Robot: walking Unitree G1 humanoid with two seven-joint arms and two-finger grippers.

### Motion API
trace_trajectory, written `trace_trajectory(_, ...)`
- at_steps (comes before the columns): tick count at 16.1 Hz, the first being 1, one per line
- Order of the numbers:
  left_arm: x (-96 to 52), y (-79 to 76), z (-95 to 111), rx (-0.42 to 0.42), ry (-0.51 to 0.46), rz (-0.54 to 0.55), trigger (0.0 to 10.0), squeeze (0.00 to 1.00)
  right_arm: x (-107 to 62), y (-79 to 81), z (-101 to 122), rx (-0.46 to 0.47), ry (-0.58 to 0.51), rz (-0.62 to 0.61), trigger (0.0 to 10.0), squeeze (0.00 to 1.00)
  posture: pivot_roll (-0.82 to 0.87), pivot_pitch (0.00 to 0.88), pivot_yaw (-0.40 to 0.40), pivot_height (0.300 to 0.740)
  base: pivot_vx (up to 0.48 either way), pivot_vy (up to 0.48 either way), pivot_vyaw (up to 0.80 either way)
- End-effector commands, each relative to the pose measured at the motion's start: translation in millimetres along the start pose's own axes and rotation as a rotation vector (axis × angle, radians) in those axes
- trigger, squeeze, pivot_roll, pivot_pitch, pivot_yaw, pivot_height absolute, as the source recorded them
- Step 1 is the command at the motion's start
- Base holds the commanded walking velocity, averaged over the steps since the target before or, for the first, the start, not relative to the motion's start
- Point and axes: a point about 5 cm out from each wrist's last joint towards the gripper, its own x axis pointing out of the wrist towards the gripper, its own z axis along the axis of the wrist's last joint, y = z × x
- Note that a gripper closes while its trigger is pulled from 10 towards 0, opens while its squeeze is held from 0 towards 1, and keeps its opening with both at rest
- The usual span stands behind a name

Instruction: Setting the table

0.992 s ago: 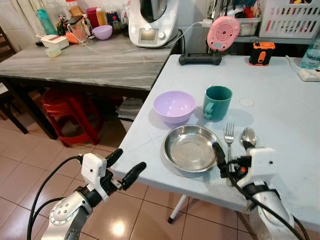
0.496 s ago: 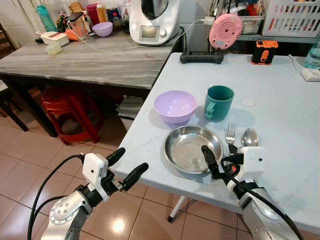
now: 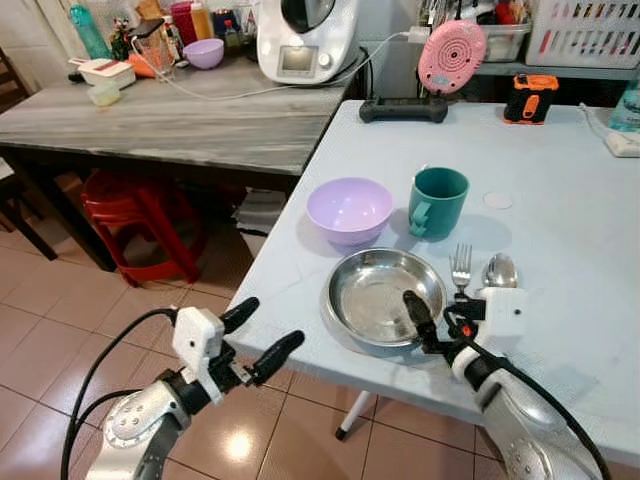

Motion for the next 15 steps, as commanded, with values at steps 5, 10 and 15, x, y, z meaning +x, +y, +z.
trace_trajectory(5, -0.9, -1.8, 4.4, 0.016, 0.003, -0.019, 10.0, 0.0, 9.5, 11.1, -0.4, 0.009, 0.037, 0.056, 3.7, 0.0, -0.08, 0.062, 0.117, 0.74, 0.0, 0.0, 0.0)
trace_trajectory(10, -0.2, -9.2, 3.2, 0.0, 0.009, -0.091, 10.0, 0.0, 10.8, 16.2, -2.6, 0.022, 0.081, 0.088, 0.0, 0.0, -0.08, 0.062, 0.11, 0.74, 0.0, 0.0, 0.0)
trace_trajectory(15, -1.1, -12.5, 1.8, 0.041, 0.01, -0.14, 10.0, 0.0, 10.4, 15.4, -8.6, 0.095, 0.141, 0.079, 0.0, 0.0, -0.09, 0.056, 0.114, 0.74, 0.0, 0.0, 0.0)
